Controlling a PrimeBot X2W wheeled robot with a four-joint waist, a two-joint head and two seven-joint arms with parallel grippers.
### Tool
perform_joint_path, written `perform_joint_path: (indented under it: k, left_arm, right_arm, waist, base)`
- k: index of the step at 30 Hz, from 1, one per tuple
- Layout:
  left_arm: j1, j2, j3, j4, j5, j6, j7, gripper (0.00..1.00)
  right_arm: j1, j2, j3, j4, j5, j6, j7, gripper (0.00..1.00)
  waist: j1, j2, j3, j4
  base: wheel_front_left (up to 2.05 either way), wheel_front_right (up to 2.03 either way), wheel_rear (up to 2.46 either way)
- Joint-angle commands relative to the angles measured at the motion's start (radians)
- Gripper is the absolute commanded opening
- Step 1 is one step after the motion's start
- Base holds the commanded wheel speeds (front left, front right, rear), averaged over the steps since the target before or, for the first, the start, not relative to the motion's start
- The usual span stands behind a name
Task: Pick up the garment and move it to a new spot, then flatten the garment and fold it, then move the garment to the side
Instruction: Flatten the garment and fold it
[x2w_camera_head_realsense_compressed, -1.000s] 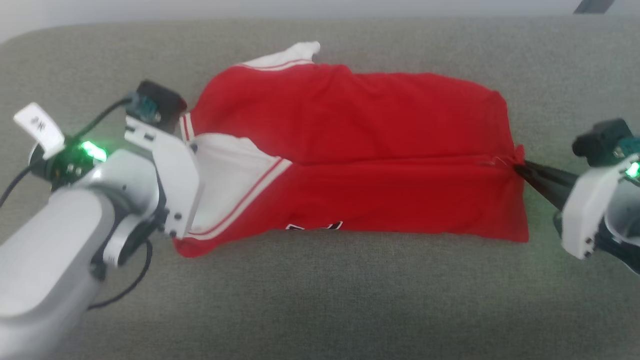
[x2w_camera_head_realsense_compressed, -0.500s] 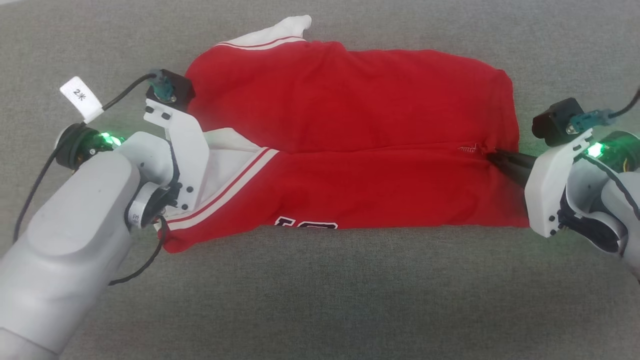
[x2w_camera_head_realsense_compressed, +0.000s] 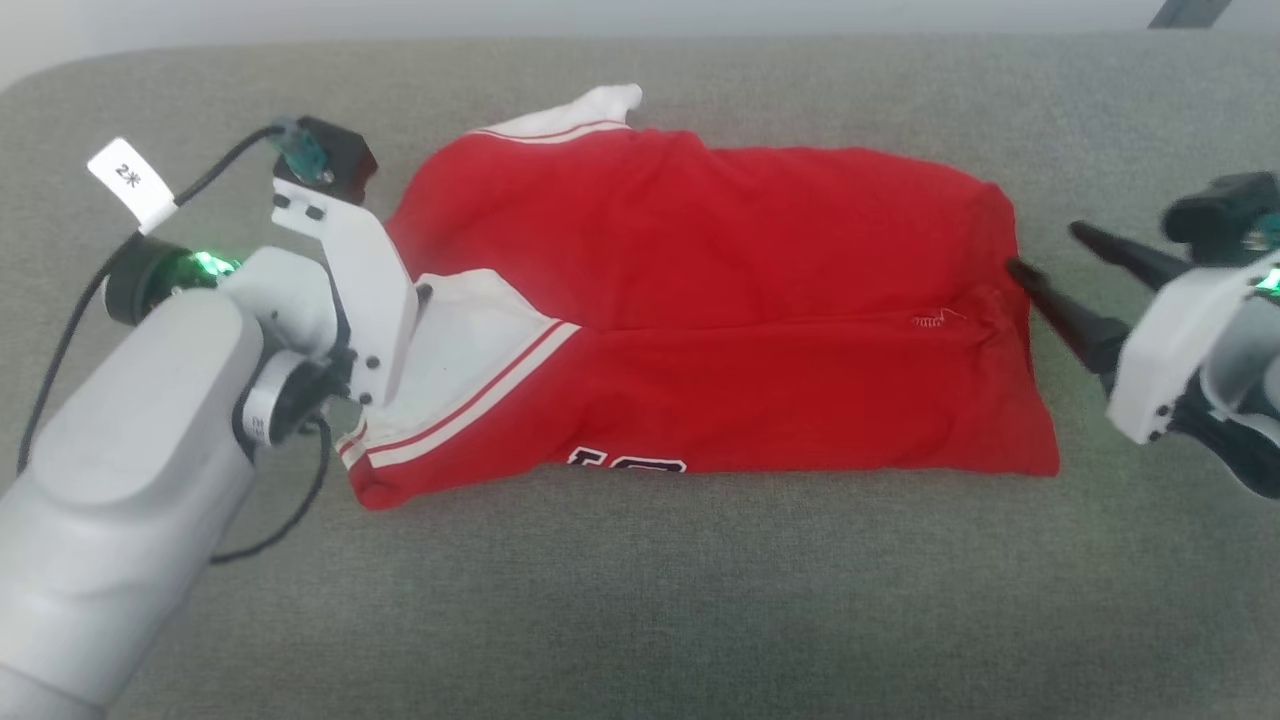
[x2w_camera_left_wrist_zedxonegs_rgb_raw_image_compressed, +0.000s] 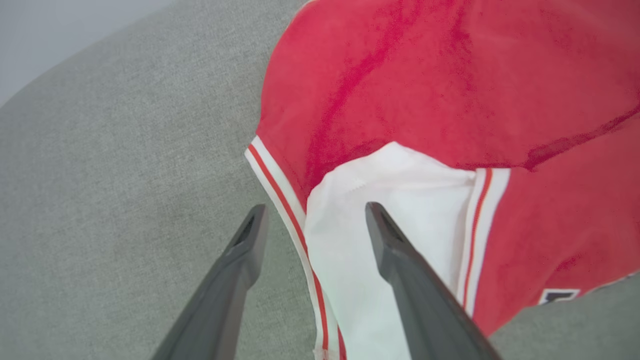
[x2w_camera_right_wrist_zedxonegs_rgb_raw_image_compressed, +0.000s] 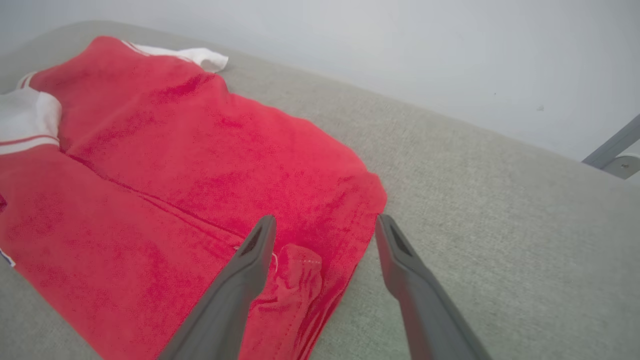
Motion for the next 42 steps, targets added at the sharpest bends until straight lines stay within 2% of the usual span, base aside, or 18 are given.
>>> perform_joint_path:
  k: [1, 5, 9, 13, 17, 20, 24, 28, 34, 36, 42]
  left_arm:
    - [0.033, 0.013, 0.002, -0.032, -0.012, 0.019, 0.021, 1.00]
    - [0.088, 0.046, 0.009, -0.147, -0.037, 0.072, 0.080, 1.00]
    - [0.166, 0.092, 0.008, -0.284, -0.061, 0.143, 0.161, 1.00]
    - [0.240, 0.140, 0.000, -0.414, -0.073, 0.225, 0.239, 1.00]
    - [0.285, 0.175, -0.006, -0.479, -0.061, 0.267, 0.259, 1.00]
    - [0.307, 0.189, -0.002, -0.461, -0.052, 0.285, 0.245, 1.00]
    - [0.327, 0.180, 0.007, -0.400, -0.059, 0.291, 0.207, 1.00]
    - [0.331, 0.160, 0.013, -0.344, -0.065, 0.291, 0.184, 1.00]
    - [0.330, 0.109, 0.011, -0.226, -0.093, 0.280, 0.161, 1.00]
    - [0.328, 0.091, 0.012, -0.198, -0.100, 0.272, 0.150, 0.00]
    - [0.322, 0.071, 0.004, -0.165, -0.109, 0.248, 0.148, 0.00]
  right_arm:
    - [0.024, -0.008, -0.024, 0.003, -0.006, 0.000, -0.047, 1.00]
    - [0.068, -0.023, -0.092, 0.021, -0.041, 0.000, -0.137, 1.00]
    - [0.128, -0.016, -0.201, 0.036, -0.080, 0.000, -0.173, 1.00]
    - [0.196, 0.002, -0.363, 0.032, -0.152, 0.000, -0.180, 1.00]
    - [0.296, 0.046, -0.554, -0.011, -0.255, 0.000, -0.179, 1.00]
    - [0.372, 0.094, -0.689, -0.060, -0.332, 0.000, -0.180, 1.00]
    - [0.473, 0.155, -0.806, -0.128, -0.421, 0.000, -0.180, 1.00]
    - [0.530, 0.192, -0.865, -0.177, -0.467, 0.000, -0.169, 1.00]
    - [0.610, 0.241, -0.947, -0.276, -0.526, 0.000, -0.097, 1.00]
    - [0.630, 0.246, -0.955, -0.310, -0.540, 0.000, -0.063, 1.00]
    - [0.685, 0.242, -0.928, -0.400, -0.506, 0.000, 0.088, 1.00]
  waist:
    - [0.0000, 0.0000, -0.019, 0.009]
    - [0.0000, 0.0000, -0.039, 0.011]
    - [0.0000, 0.0000, -0.050, 0.005]
    - [0.0000, 0.0000, -0.051, -0.006]
    - [0.0000, 0.0000, -0.041, -0.022]
    - [0.0000, 0.0000, -0.029, -0.040]
    - [0.0000, 0.0000, -0.014, -0.064]
    - [0.0000, 0.0000, -0.006, -0.078]
    - [0.0000, 0.0000, 0.002, -0.089]
    - [0.0000, 0.0000, 0.002, -0.090]
    - [0.0000, 0.0000, -0.008, -0.073]
  base:
    - [0.00, 0.00, 0.00]
    - [0.00, 0.00, 0.00]
    - [0.00, 0.00, 0.00]
    - [0.00, 0.00, 0.00]
    - [0.00, 0.00, 0.00]
    - [0.00, 0.00, 0.00]
    - [0.00, 0.00, 0.00]
    - [0.00, 0.00, 0.00]
    - [0.00, 0.00, 0.00]
    - [0.00, 0.00, 0.00]
    - [0.00, 0.00, 0.00]
